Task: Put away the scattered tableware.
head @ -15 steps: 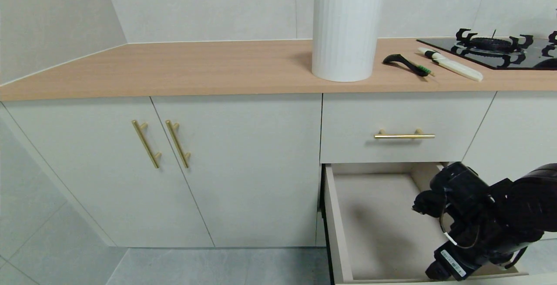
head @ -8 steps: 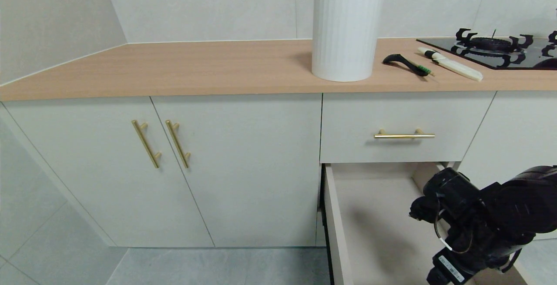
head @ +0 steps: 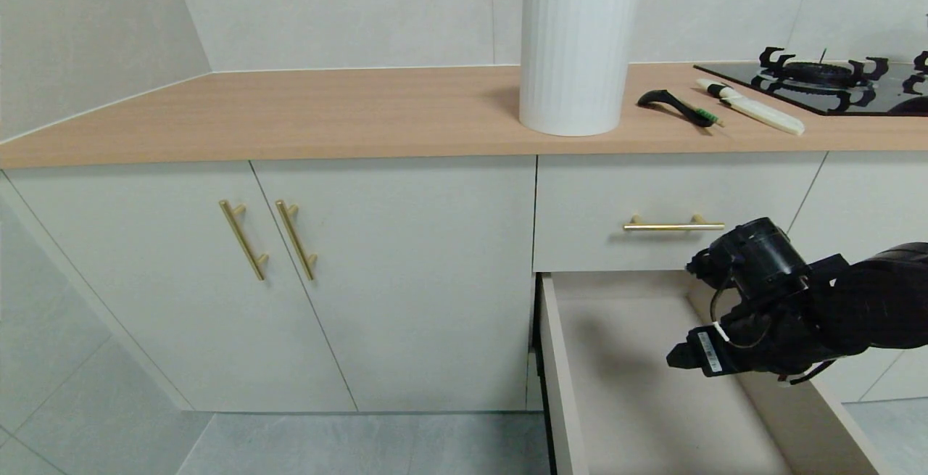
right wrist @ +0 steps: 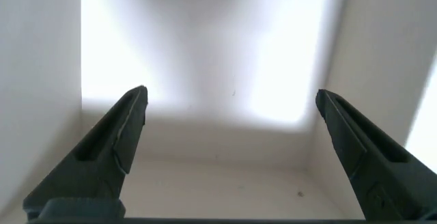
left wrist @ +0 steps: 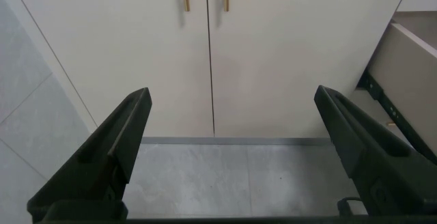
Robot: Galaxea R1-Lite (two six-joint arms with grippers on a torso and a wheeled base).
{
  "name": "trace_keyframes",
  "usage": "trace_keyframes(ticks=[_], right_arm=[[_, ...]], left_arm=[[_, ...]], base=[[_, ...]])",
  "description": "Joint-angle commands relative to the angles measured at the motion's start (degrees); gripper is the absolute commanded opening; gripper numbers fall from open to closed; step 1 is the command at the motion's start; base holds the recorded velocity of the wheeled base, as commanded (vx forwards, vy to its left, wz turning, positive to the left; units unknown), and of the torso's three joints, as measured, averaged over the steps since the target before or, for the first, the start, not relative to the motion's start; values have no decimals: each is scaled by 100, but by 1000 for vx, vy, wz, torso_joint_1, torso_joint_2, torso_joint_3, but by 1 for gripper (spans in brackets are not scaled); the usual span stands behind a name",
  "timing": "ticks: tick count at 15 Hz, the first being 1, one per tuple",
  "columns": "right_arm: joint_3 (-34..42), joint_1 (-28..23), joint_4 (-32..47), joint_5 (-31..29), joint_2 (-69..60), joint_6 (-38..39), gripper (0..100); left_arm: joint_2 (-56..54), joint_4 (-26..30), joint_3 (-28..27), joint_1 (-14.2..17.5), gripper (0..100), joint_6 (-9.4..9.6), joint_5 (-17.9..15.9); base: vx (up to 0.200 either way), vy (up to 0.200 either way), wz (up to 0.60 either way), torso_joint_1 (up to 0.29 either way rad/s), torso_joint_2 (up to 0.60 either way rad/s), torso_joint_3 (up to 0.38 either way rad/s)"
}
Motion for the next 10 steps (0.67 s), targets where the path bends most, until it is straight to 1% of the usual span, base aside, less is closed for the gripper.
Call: trace_keyframes(ticks=[1, 3, 6, 10], right_arm=[[-10, -31, -128, -11, -217, 1, 100], [25, -39, -356, -134, -296, 1, 100], [25, -39, -488, -371, -313, 1, 100], [61, -31, -488, -397, -516, -8, 100]], left_arm=[[7, 0, 0, 2, 100, -1, 2], [7, 9, 0, 2, 100, -1, 2], [7, 0, 0, 2, 100, -1, 2], [7, 9, 0, 2, 100, -1, 2]], base=[[0, 0, 0, 0, 0, 0], [0, 0, 0, 0, 0, 0], [0, 0, 0, 0, 0, 0], [0, 0, 0, 0, 0, 0]])
